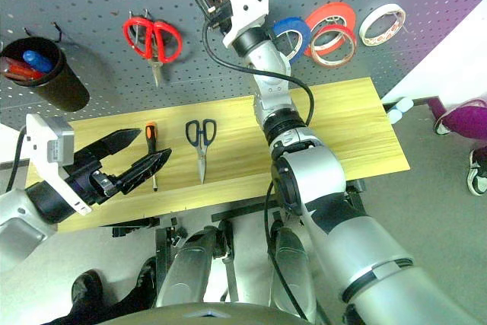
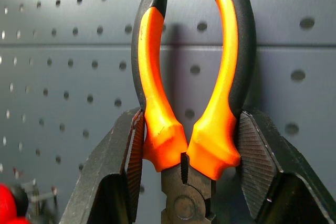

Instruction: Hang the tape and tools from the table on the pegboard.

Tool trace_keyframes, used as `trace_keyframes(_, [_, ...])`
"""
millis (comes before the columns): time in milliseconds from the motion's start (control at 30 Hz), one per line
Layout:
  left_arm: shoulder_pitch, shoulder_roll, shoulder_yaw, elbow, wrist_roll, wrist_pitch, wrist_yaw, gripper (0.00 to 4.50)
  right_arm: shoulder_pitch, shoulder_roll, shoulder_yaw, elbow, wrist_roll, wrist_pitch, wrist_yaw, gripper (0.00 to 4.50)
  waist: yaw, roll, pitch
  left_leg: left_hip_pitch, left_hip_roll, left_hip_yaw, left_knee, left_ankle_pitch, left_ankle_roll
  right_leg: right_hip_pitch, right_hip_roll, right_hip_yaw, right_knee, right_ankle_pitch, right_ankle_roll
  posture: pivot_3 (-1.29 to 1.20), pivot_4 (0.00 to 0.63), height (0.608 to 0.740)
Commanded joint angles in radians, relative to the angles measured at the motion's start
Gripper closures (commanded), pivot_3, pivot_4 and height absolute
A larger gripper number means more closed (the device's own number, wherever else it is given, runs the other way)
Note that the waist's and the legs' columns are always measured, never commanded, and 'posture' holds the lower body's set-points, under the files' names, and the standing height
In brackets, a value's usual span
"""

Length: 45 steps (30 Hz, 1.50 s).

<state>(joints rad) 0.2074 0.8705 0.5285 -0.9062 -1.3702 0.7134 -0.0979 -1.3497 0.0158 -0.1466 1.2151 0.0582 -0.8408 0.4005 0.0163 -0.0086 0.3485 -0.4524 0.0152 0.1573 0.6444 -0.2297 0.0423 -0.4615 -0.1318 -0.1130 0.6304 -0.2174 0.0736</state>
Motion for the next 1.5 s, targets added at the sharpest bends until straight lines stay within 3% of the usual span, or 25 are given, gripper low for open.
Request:
trace_keyframes(33, [0.022,0.019,0.056,-0.028,-0.039,-0.030,0.007,0.00,-0.016,-0.007,0.000,-0.011,-0.005,-0.028,-0.027,2.41,0.000,0.000,0.000,0.000,0.000,0.000,0.000,0.000,0.000,0.000,0.000,0.000,0.000,0.000,0.000,0.30,0.344,0.723])
trace_keyframes(867, [0.048,0.052,0.062,-0.040,-0.065,-0.052,0.028,0.00,0.052,0.041,0.036,-0.007,-0.043,-0.029,-0.065,2.41,0.026,0.000,0.001,-0.001,0.000,0.000,-0.003,0.001,-0.003,-0.003,0.001,0.000,0.000,-0.002,-0.002,0.32,0.352,0.723])
trace_keyframes(1367, [0.036,0.057,0.047,-0.031,-0.070,-0.058,0.030,0.00,0.083,0.015,0.044,-0.006,-0.061,0.001,-0.113,2.41,0.026,0.000,0.001,-0.001,0.001,0.000,-0.006,0.003,-0.004,-0.003,0.002,0.000,0.000,-0.002,-0.003,0.31,0.354,0.723])
trace_keyframes(1500, [0.036,0.055,0.047,-0.029,-0.069,-0.056,0.031,0.00,0.081,0.003,0.048,-0.005,-0.085,-0.003,-0.163,1.10,0.026,0.000,0.001,-0.001,0.000,0.000,-0.006,0.003,-0.005,-0.003,0.002,0.000,0.000,-0.002,-0.003,0.31,0.353,0.723])
